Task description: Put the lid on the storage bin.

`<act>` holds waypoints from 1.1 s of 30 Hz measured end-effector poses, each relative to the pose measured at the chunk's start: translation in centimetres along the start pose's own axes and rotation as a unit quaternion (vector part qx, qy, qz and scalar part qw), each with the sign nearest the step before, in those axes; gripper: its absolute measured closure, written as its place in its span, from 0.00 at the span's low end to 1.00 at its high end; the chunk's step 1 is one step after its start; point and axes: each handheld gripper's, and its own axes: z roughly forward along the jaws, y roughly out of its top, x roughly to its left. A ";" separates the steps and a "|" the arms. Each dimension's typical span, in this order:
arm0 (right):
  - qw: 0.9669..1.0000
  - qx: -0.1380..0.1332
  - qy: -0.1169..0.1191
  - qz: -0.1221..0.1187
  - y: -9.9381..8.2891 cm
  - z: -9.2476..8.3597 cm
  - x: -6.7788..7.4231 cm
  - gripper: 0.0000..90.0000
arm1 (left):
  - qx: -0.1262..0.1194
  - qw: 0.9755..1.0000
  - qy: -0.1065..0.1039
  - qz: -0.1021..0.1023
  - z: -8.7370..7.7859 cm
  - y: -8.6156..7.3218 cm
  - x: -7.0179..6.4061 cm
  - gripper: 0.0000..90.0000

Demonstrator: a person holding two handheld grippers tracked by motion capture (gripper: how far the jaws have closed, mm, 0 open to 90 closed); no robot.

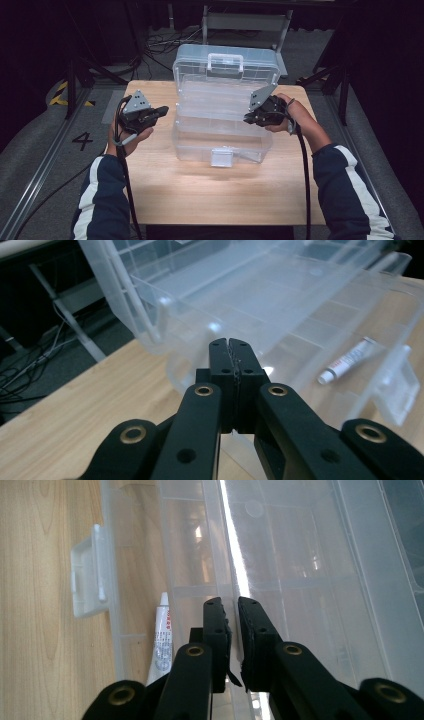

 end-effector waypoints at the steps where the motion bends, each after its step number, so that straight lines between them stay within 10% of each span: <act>1: 1.000 -0.001 0.000 -0.001 0.0 0.0 0.0 0.93 | 0.002 1.000 0.009 0.000 0.3 0.3 0.2 1.00; 33: 1.000 -0.009 -0.008 -0.008 -0.8 0.3 1.5 0.92 | -0.011 0.999 0.028 -0.014 5.4 5.1 3.3 1.00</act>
